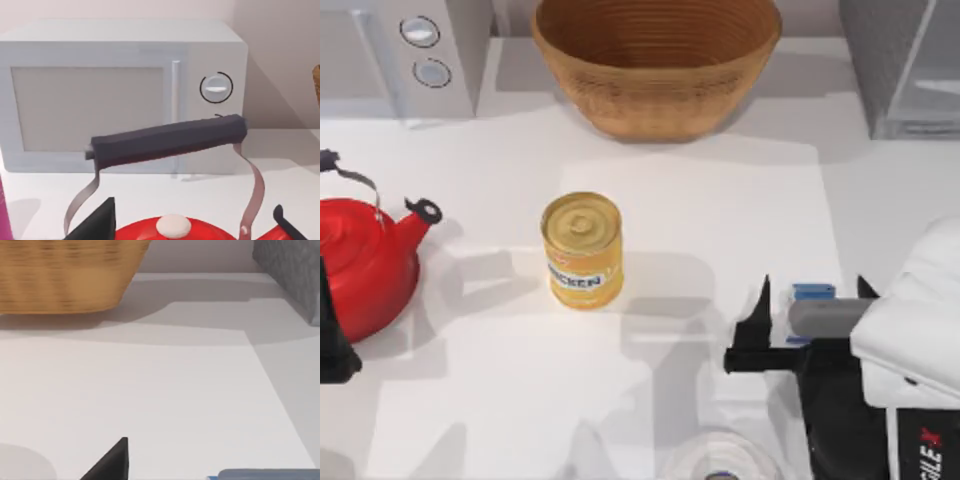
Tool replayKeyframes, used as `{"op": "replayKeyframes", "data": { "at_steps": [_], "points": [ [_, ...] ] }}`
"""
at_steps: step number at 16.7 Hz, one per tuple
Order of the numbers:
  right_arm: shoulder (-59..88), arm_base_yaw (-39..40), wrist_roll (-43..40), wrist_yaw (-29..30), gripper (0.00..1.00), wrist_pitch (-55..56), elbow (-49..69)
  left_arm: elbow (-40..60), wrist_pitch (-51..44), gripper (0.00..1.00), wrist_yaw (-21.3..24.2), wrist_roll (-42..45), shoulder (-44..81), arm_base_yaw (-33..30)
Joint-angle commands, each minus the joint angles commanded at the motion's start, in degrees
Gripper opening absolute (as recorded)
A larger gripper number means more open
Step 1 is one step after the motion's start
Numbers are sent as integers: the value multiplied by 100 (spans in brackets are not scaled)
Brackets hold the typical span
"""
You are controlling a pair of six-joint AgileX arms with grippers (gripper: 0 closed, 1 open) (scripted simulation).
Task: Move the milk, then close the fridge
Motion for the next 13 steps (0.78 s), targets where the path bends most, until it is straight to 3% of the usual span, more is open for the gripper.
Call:
{"op": "replayKeyframes", "data": {
  "at_steps": [10, 13],
  "points": [
    [0, 0, 0, 0, 2, 0, 0, 0, 0, 100, 0, 0, 0, 0],
    [0, 0, 0, 0, 0, 0, 0, 0, 0, 100, 0, 0, 0, 0]
  ]
}}
